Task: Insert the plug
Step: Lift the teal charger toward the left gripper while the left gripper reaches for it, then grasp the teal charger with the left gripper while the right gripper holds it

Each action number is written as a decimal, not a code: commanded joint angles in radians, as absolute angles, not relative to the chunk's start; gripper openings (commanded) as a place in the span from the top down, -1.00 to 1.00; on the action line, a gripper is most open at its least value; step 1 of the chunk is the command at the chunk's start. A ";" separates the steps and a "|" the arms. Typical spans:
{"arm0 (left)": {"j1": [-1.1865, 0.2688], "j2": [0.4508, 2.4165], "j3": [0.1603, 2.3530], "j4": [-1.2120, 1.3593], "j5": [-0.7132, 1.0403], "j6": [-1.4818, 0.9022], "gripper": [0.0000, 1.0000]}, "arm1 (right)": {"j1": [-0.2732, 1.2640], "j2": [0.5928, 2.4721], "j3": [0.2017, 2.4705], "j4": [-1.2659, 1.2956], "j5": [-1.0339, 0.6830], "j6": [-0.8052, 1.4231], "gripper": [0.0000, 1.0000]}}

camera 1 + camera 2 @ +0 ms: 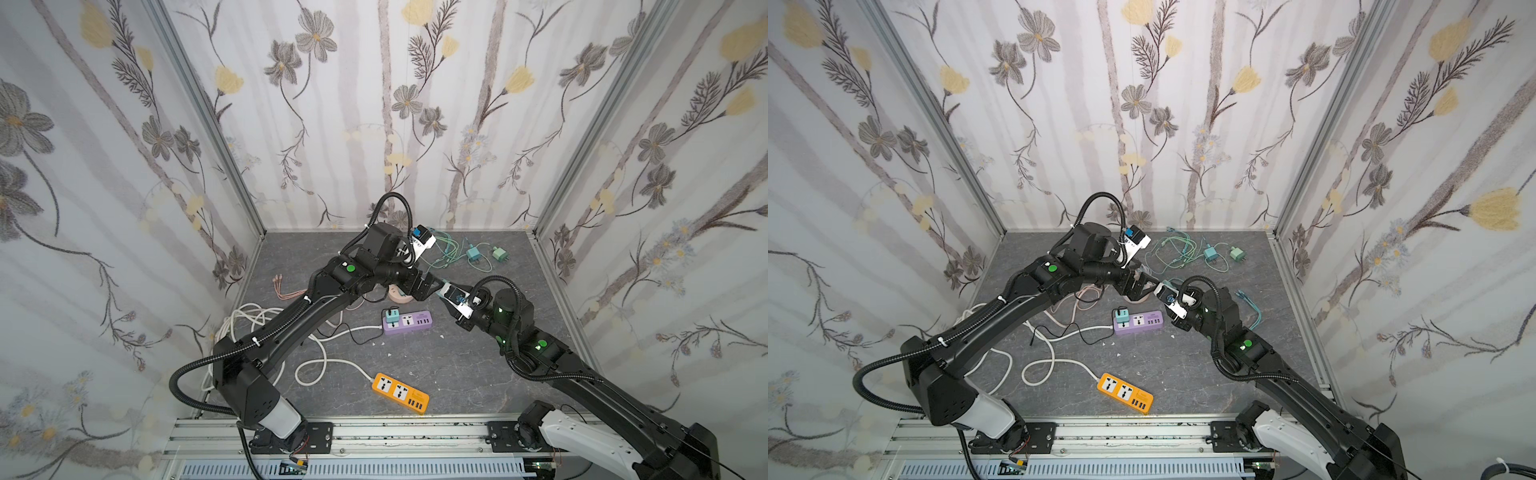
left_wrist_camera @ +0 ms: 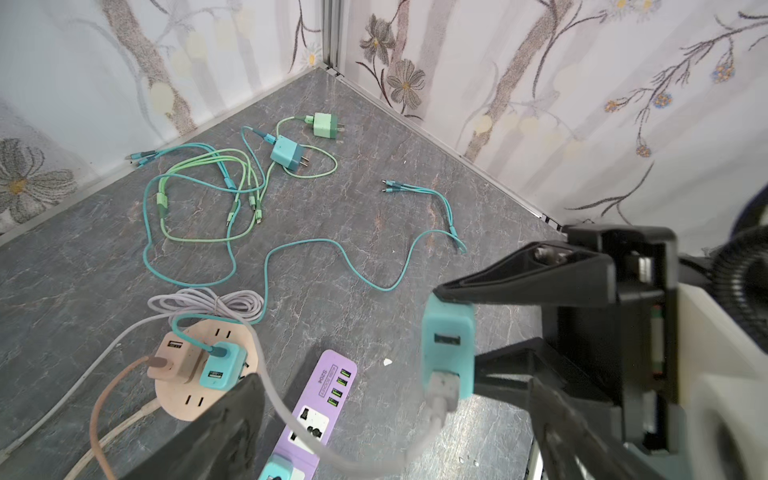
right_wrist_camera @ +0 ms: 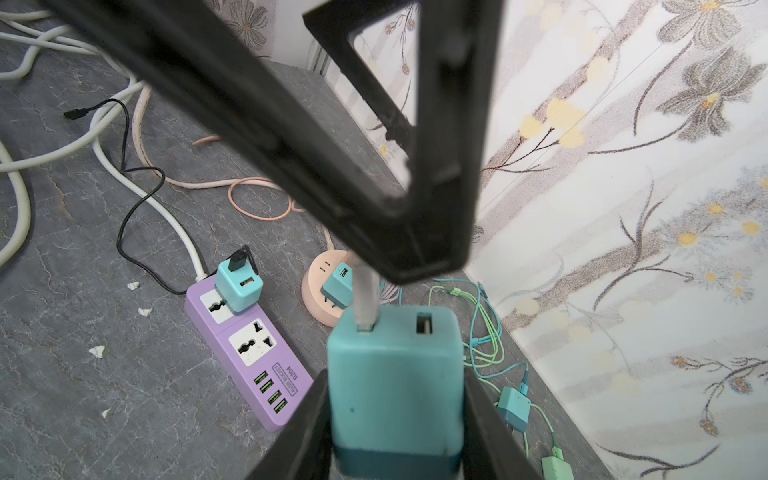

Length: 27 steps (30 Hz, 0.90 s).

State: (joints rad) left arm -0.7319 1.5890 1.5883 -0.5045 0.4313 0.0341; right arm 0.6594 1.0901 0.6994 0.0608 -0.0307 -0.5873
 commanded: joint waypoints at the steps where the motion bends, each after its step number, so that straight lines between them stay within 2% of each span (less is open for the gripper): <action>1: -0.737 1.633 1.634 -0.558 0.491 0.038 -0.89 | 0.666 1.095 0.706 0.151 -0.034 -0.608 0.28; 7: -0.739 1.692 1.678 -0.628 0.593 0.038 -0.71 | 0.671 1.094 0.703 0.178 -0.011 -0.613 0.27; 12: -0.739 1.731 1.707 -0.646 0.625 0.024 -0.25 | 0.675 1.096 0.701 0.190 -0.025 -0.611 0.26; 14: -0.739 1.742 1.715 -0.633 0.640 0.012 -0.13 | 0.676 1.099 0.701 0.191 -0.031 -0.608 0.25; 25: -0.740 1.733 1.675 -0.518 0.649 -0.036 -0.01 | 0.678 1.105 0.696 0.191 -0.038 -0.579 0.25; 26: -0.739 1.727 1.668 -0.512 0.649 -0.034 0.02 | 0.678 1.104 0.696 0.192 -0.036 -0.577 0.25; 27: -0.740 1.723 1.664 -0.512 0.649 -0.032 0.14 | 0.678 1.104 0.696 0.192 -0.032 -0.576 0.25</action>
